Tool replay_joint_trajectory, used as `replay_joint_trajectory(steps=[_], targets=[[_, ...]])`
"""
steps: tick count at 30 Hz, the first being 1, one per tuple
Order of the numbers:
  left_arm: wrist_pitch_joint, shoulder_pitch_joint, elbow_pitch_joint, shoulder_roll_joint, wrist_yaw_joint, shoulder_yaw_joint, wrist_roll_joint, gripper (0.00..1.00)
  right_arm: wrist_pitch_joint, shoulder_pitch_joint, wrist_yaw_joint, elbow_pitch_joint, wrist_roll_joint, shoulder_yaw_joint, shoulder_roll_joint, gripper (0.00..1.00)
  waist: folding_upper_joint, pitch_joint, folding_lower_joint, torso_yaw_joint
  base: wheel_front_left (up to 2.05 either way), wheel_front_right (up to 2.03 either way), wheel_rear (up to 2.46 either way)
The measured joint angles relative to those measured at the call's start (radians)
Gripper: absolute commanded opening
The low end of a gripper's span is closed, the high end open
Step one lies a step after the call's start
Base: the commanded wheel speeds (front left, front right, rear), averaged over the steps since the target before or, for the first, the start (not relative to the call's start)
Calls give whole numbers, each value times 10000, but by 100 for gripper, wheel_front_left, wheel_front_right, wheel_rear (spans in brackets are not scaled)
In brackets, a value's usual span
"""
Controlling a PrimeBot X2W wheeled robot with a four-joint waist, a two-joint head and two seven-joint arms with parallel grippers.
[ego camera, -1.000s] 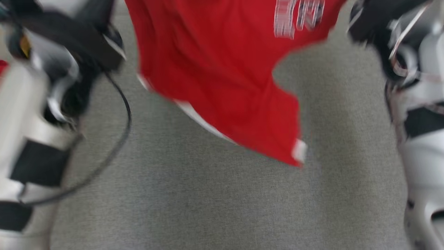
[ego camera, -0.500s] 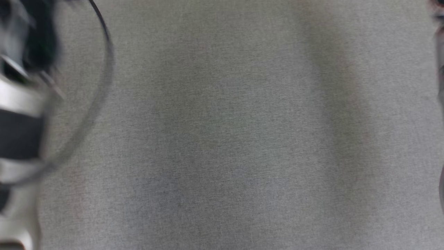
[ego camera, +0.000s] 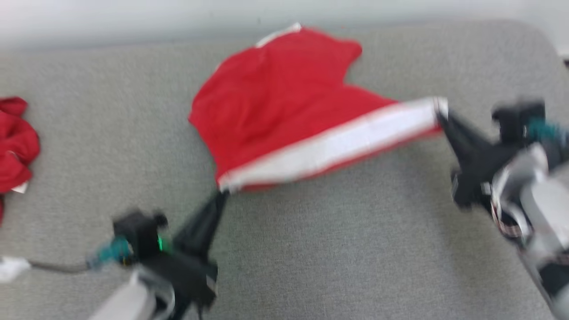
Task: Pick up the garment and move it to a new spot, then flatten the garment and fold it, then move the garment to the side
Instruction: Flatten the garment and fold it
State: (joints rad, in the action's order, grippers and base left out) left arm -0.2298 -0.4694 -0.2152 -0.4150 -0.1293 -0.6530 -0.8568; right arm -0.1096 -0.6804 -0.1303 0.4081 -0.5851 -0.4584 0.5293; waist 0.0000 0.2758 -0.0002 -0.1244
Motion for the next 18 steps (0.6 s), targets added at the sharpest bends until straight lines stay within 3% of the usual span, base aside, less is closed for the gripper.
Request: replay_joint_trajectory(steps=[8,14,18], targets=[[117,1990,121,-286,483,-915,391,0,-2606,3867,0,-2086,-1003,1055,723,0,-1,-1157,-1,100,0,0,0],[339,2905,199,-516,769,-1375,535,0,-5185,6283,0,-3988,-1427,2243,683,0,-1,-1828,-1,165,0,0,0],[771,3513,458,-1005,842,-1799,662,0,-6690,7532,0,-5164,-1356,3133,445,0,-1,-2106,-2,167,0,0,0]])
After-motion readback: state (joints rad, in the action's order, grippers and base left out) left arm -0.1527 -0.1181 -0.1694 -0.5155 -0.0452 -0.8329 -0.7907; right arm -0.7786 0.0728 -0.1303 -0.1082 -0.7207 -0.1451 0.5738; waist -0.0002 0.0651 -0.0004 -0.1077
